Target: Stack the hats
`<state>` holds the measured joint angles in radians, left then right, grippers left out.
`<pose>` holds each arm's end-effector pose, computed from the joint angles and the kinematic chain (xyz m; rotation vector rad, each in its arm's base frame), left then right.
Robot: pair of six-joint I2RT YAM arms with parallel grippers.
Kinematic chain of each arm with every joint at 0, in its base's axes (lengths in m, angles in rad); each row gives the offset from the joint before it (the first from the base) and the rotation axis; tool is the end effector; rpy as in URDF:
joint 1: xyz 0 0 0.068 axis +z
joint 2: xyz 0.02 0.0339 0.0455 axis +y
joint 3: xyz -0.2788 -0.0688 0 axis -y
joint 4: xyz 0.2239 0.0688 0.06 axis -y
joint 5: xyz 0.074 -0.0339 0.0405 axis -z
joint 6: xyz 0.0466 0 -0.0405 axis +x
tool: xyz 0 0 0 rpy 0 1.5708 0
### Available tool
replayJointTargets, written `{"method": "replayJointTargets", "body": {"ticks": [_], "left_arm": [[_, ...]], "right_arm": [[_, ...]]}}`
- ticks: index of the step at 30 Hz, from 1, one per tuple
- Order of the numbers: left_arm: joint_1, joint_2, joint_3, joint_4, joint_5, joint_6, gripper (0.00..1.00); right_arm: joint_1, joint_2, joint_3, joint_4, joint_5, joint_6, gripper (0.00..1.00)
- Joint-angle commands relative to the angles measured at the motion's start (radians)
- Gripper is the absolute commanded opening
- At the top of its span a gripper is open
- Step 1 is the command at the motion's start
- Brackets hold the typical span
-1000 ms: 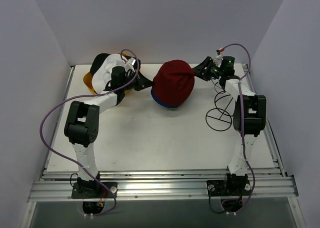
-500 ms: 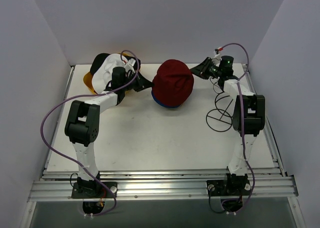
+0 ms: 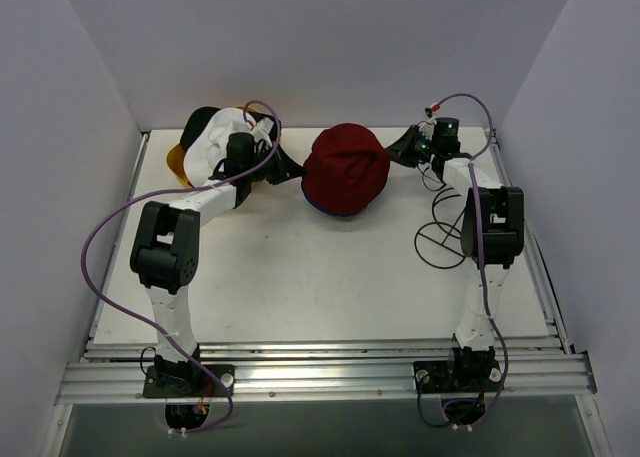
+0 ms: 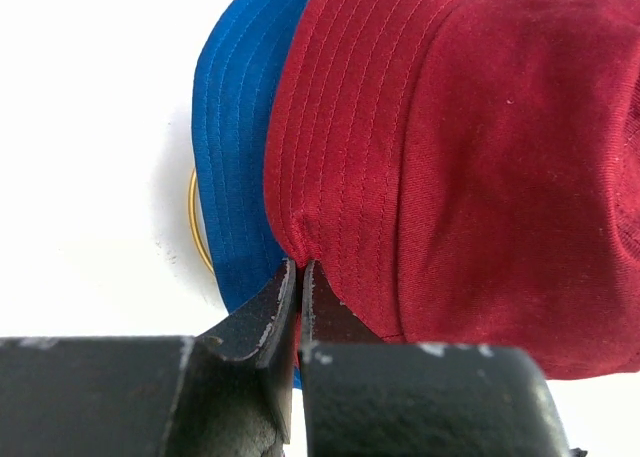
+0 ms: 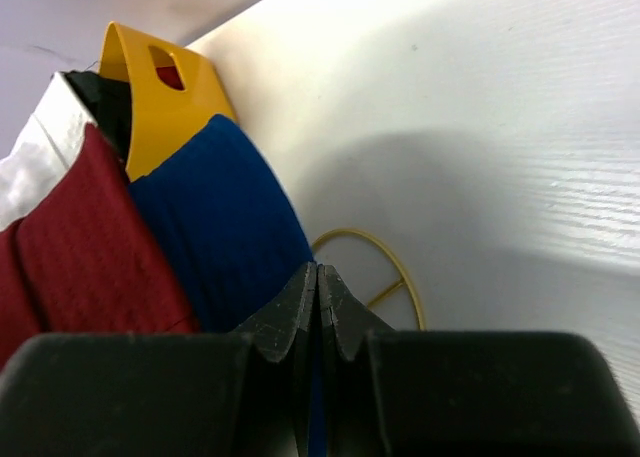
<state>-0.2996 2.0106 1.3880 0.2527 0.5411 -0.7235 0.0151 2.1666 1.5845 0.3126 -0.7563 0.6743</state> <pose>0.4342 -0.1592 0.2427 -0.0504 2.0789 -1.1789 0.4999 0.0395 0.2426 0.0692 1.9258 1.1642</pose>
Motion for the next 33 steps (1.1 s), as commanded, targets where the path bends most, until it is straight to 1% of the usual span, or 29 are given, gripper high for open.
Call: {"method": "replayJointTargets", "body": {"ticks": [1,5,8,13,16,17,19,20,22,25,27,33], "left_arm": [[-0.01,0.0,0.054,-0.046,-0.047,0.055,0.02],[-0.022,0.019,0.081,-0.095,-0.066,0.079,0.02],[-0.024,0.016,0.074,-0.078,-0.059,0.079,0.02],[-0.023,0.013,0.097,-0.108,-0.07,0.085,0.02],[-0.023,0.026,0.132,-0.141,-0.078,0.093,0.02],[-0.021,0.033,0.146,-0.15,-0.078,0.093,0.02],[-0.018,0.051,0.189,-0.174,-0.072,0.095,0.02],[-0.018,0.056,0.201,-0.181,-0.07,0.096,0.02],[-0.018,0.062,0.229,-0.2,-0.07,0.098,0.02],[-0.018,0.071,0.249,-0.22,-0.072,0.099,0.02],[-0.018,0.08,0.267,-0.231,-0.073,0.102,0.02],[-0.019,0.091,0.275,-0.231,-0.078,0.098,0.02]], "right_arm": [[0.011,0.007,0.081,-0.082,0.08,-0.068,0.0],[0.028,0.03,0.126,-0.141,0.124,-0.114,0.0],[0.029,0.033,0.134,-0.153,0.13,-0.122,0.0],[0.005,-0.025,0.149,-0.179,0.158,-0.128,0.0],[-0.007,-0.066,0.157,-0.196,0.175,-0.14,0.14],[-0.01,-0.082,0.158,-0.196,0.173,-0.143,0.22],[-0.009,-0.096,0.157,-0.19,0.155,-0.15,0.27],[-0.033,-0.108,0.157,-0.188,0.144,-0.151,0.33],[-0.044,-0.111,0.16,-0.185,0.106,-0.16,0.4],[-0.05,-0.12,0.152,-0.155,0.034,-0.166,0.46],[-0.05,-0.134,0.131,-0.136,0.022,-0.167,0.47],[-0.043,-0.125,0.111,-0.057,-0.09,-0.157,0.48]]}}
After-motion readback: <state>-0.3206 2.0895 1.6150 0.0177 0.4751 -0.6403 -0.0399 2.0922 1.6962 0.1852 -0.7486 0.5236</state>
